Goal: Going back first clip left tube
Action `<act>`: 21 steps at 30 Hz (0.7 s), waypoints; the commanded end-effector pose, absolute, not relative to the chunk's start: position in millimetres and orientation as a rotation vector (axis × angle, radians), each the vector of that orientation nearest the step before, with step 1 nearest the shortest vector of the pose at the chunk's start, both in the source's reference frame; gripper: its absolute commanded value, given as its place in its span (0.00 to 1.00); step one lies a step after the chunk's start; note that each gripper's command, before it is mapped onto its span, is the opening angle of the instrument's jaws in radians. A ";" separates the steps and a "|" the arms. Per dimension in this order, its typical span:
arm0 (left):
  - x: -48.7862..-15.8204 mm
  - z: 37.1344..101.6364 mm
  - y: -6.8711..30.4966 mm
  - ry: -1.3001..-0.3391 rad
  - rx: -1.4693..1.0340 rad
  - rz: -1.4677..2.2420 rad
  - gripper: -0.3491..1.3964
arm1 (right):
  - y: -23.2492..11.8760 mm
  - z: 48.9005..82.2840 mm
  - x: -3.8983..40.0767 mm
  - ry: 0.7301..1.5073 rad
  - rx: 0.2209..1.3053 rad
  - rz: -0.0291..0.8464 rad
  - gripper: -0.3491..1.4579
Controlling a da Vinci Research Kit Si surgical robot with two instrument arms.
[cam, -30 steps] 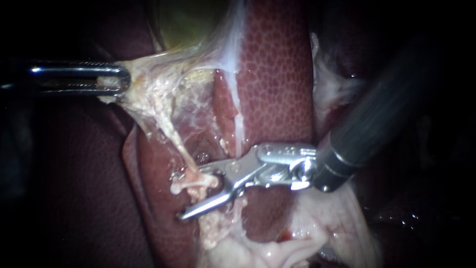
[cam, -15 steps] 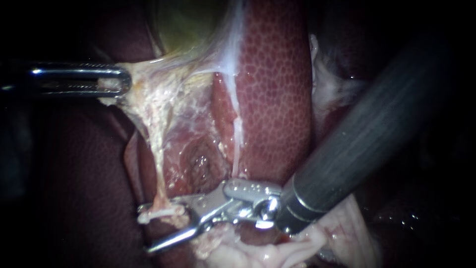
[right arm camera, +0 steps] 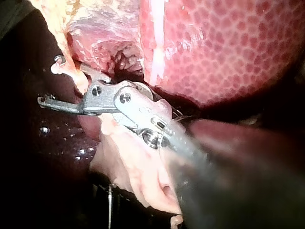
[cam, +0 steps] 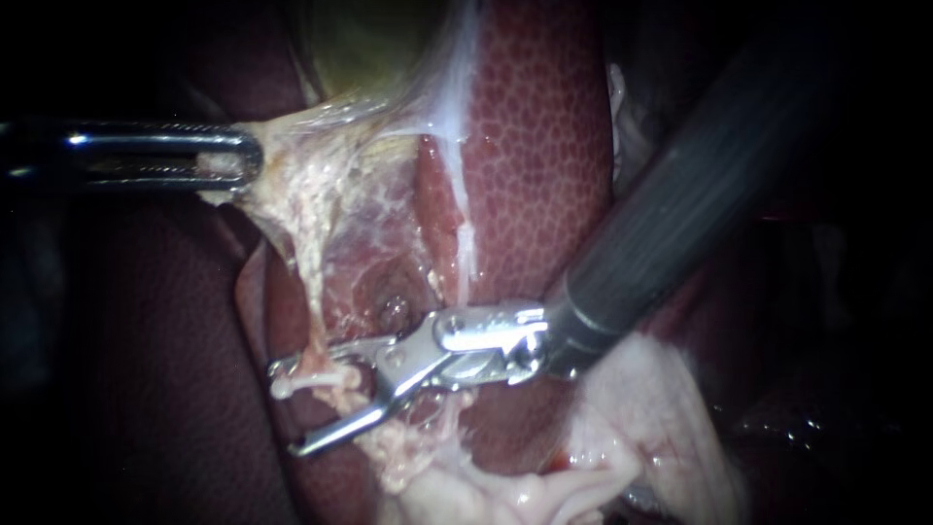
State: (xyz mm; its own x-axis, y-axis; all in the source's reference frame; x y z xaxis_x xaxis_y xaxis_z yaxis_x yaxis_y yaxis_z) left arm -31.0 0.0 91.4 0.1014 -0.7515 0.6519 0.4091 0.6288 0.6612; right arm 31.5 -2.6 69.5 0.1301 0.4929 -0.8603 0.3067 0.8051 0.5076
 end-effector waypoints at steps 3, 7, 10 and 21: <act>-31.0 91.3 -0.1 -1.186 0.351 -0.883 0.00 | -1.3 67.9 30.6 1.475 0.657 0.149 0.52; -31.0 91.3 -0.1 -1.186 0.351 -0.883 0.00 | -1.0 67.4 30.2 1.473 0.655 0.158 0.52; -31.0 91.3 -0.1 -1.186 0.351 -0.883 0.00 | -1.6 68.1 30.4 1.473 0.654 0.151 0.52; -30.7 91.3 -0.1 -1.187 0.352 -0.882 0.00 | -2.2 68.0 27.5 1.401 0.859 0.333 0.52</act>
